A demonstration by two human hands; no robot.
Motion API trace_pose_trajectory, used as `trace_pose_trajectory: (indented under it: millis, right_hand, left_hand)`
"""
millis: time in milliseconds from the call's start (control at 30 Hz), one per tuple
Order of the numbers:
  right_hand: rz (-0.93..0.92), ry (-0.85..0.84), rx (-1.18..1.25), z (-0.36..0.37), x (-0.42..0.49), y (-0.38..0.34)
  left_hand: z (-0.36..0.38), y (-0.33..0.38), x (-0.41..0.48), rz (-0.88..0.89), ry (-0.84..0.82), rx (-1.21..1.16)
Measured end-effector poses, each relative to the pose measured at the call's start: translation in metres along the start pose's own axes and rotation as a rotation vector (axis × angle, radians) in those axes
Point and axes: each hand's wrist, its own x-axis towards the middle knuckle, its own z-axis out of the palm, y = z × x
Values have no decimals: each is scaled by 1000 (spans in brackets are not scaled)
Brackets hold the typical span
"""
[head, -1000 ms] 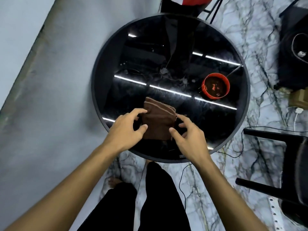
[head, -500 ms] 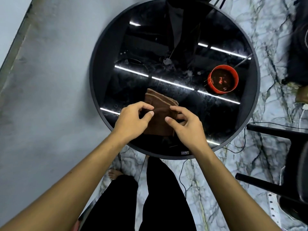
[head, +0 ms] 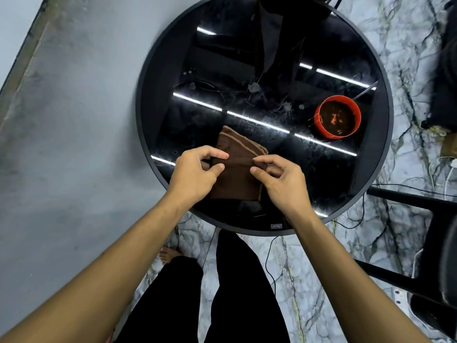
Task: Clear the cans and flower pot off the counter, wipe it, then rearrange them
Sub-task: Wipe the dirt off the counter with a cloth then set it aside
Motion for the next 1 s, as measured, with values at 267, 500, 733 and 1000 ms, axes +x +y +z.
trace_pose_trajectory:
  millis: [267,500,733,1000]
  right_hand:
    - [-150,-11,-46,-8,-17,-21]
    - [-240,-78,-51,-1,-34,-48]
    - [-288,-206,-23,22,-48,-83]
    - [-426,-360,-46,59,-76,-142]
  left_hand:
    - [-21,8,-21,-2,0,-116]
    - [-43,7,-48,-18,56,-229]
    - [-83,1,-87,-14,153,-330]
    - [-137,-2,-142,-11,358,-452]
